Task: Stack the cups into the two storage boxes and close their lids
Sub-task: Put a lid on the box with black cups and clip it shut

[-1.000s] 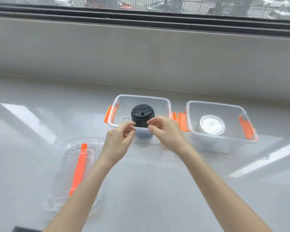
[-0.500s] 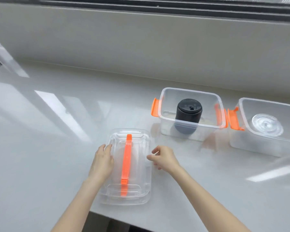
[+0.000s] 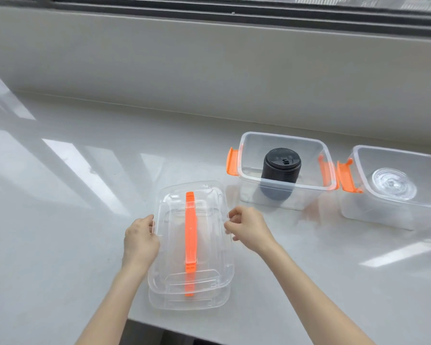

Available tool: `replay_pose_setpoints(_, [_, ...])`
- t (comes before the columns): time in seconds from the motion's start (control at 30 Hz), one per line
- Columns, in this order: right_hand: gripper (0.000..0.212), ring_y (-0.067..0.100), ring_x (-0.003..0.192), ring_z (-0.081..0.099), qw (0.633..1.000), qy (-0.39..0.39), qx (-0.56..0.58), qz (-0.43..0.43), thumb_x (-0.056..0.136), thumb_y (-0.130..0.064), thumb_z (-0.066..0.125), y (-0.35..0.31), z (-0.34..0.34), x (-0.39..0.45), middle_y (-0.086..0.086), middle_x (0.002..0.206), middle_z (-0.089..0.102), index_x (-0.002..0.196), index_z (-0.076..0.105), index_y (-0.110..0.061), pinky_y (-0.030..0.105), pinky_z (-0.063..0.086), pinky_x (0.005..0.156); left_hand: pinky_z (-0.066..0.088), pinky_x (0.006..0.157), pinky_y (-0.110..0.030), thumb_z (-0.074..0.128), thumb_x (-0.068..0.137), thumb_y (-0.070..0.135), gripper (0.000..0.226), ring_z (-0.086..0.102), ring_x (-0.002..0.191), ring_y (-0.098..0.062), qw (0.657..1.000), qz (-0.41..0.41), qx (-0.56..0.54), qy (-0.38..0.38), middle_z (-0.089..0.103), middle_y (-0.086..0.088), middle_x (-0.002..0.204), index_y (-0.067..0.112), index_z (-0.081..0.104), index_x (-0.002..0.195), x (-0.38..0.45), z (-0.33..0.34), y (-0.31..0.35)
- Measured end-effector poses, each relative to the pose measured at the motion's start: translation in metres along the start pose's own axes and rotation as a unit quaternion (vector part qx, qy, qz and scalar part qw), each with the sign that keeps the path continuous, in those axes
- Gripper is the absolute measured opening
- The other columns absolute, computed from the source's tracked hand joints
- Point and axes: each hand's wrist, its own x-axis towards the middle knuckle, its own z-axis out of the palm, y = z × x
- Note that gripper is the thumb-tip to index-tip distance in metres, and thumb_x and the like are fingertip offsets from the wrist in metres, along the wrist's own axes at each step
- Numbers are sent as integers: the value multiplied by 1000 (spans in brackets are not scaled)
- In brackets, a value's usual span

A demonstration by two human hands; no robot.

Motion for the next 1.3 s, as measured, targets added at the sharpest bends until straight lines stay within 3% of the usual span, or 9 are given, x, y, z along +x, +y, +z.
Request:
replay_pose_setpoints(0.27, [12, 7, 59, 67, 964, 27, 226, -135, 83, -4, 61, -65, -74, -20, 5, 75, 67, 85, 57, -15, 25, 57, 50, 42, 82, -26, 52, 80, -8, 44, 57, 83, -20, 986, 16, -156, 51, 65, -12, 102, 3, 56, 123, -6, -35, 75])
replay_pose_setpoints(0.47, [8, 11, 62, 63, 940, 83, 284, -170, 84, -12, 61, -96, -145, -34, 2, 75, 70, 90, 64, -16, 26, 56, 53, 47, 89, -31, 60, 79, -2, 48, 59, 88, -21, 957, 20, -284, -53, 60, -7, 99, 2, 51, 126, 7, -19, 148])
replay_pose_setpoints(0.6, [15, 7, 70, 65, 943, 114, 235, -204, 78, -13, 70, -105, -188, -45, 1, 82, 73, 92, 70, -19, 15, 51, 60, 48, 88, -36, 51, 90, 18, 24, 61, 93, -23, 856, -15, -456, -244, 59, -14, 108, 9, 53, 112, 11, -13, 196])
replay_pose_setpoints(0.7, [22, 3, 77, 67, 953, 98, 154, -241, 75, -10, 72, -105, -207, -51, -4, 89, 74, 94, 71, -21, 11, 52, 70, 48, 87, -37, 39, 93, 35, 34, 62, 94, -24, 757, -56, -609, -229, 60, -14, 107, 10, 49, 115, 26, -11, 216])
replay_pose_setpoints(0.77, [25, -1, 74, 62, 962, 88, 75, -249, 73, -5, 73, -96, -208, -47, -9, 88, 72, 92, 72, -22, 7, 49, 68, 48, 85, -33, 38, 92, 39, 38, 61, 95, -21, 743, -29, -642, -185, 60, -10, 108, 11, 51, 115, 38, -5, 222])
replay_pose_setpoints(0.93, [27, -9, 84, 54, 949, 125, -65, -284, 70, -4, 74, -46, -178, -15, -11, 90, 68, 93, 74, -19, 0, 37, 78, 43, 73, -29, 60, 80, 26, 24, 56, 87, -24, 833, 42, -516, -195, 62, -4, 94, 11, 64, 97, 51, 20, 226])
replay_pose_setpoints(1.07, [24, 0, 84, 51, 944, 130, -87, -290, 70, -1, 72, -10, -161, 13, -2, 91, 70, 91, 75, -10, -2, 34, 82, 49, 68, -15, 53, 81, 6, 35, 63, 66, 2, 903, 78, -398, -142, 71, 24, 68, 37, 67, 81, 54, 40, 220])
replay_pose_setpoints(1.2, [25, 14, 90, 54, 956, 125, -76, -254, 69, 2, 72, 7, -152, 28, -8, 90, 66, 91, 75, -9, -2, 36, 81, 43, 74, -30, 48, 72, 23, 29, 48, 72, -13, 947, 95, -285, -114, 59, 10, 78, 48, 64, 73, 59, 60, 210])
replay_pose_setpoints(1.3, [25, 5, 88, 50, 963, 104, -58, -242, 70, 4, 71, 10, -150, 29, -4, 91, 67, 92, 74, -7, -3, 37, 77, 32, 61, -25, 45, 77, 21, 18, 36, 68, -13, 960, 100, -245, -93, 46, -1, 72, 30, 61, 75, 58, 71, 207])
